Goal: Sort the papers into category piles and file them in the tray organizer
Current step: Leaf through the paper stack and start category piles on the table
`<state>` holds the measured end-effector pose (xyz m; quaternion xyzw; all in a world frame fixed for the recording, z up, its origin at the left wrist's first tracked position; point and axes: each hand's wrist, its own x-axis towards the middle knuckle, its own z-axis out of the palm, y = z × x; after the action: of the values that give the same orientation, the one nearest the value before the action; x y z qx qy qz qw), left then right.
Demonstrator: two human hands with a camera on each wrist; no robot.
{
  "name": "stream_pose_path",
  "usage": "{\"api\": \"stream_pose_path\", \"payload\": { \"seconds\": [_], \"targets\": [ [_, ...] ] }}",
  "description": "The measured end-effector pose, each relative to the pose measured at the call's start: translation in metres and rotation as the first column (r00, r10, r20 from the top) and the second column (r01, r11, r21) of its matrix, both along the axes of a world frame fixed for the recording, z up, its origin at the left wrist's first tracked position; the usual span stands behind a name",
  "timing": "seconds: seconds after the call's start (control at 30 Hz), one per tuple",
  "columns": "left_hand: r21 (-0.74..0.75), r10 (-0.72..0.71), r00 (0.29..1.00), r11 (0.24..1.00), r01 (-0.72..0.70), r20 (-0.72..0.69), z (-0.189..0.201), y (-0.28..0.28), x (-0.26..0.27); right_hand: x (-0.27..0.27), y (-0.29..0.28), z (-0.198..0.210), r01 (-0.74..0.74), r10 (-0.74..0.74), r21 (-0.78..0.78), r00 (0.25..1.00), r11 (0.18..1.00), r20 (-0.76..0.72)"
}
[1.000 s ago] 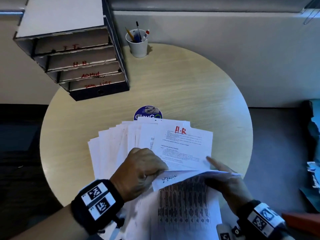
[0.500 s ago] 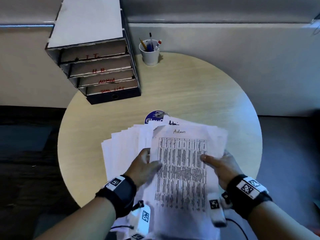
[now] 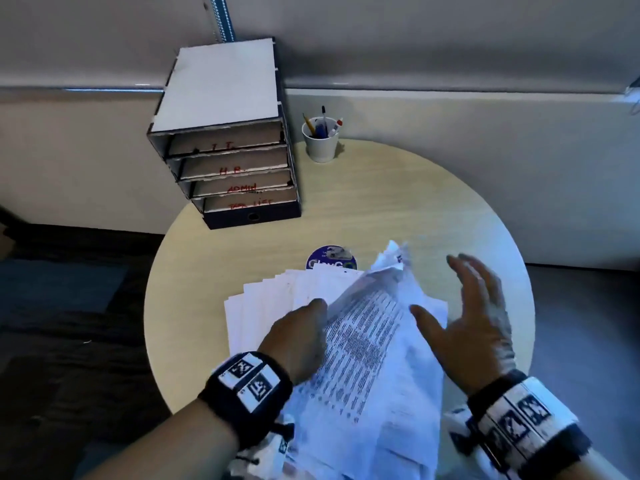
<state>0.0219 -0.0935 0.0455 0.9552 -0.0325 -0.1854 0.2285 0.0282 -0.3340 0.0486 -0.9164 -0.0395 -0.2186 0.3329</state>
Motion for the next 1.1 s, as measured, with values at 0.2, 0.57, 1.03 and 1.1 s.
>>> {"api": "stream_pose_path", "payload": {
  "seconds": [0.2, 0.57, 1.03, 1.1],
  "targets": [
    [0.295, -0.459, 0.834, 0.879, 0.375, 0.306, 0.096, -0.027, 0.020, 0.019, 0.058, 0.071, -0.477, 0.252, -0.564, 0.867, 0.674, -0.431],
    [-0.746, 0.500, 0.798, 0.375, -0.550, -0.337, 0.029, 0.070, 0.007, 0.029, -0.007, 0.071, -0.072, 0.371, 0.624, 0.854, 0.778, -0.365],
    [-0.874, 0.620, 0.785, 0.367, -0.317, -0.024, 0.016, 0.010, -0.012, -0.013, 0.024, 0.018, 0.054, 0.202, 0.726, 0.944, 0.685, -0.260],
    [-0.847, 0.582, 0.812, 0.413, -0.334, -0.037, 0.008, 0.009, -0.012, -0.010, 0.024, 0.012, 0.056, 0.204, 0.719, 0.941, 0.693, -0.271]
  ]
}}
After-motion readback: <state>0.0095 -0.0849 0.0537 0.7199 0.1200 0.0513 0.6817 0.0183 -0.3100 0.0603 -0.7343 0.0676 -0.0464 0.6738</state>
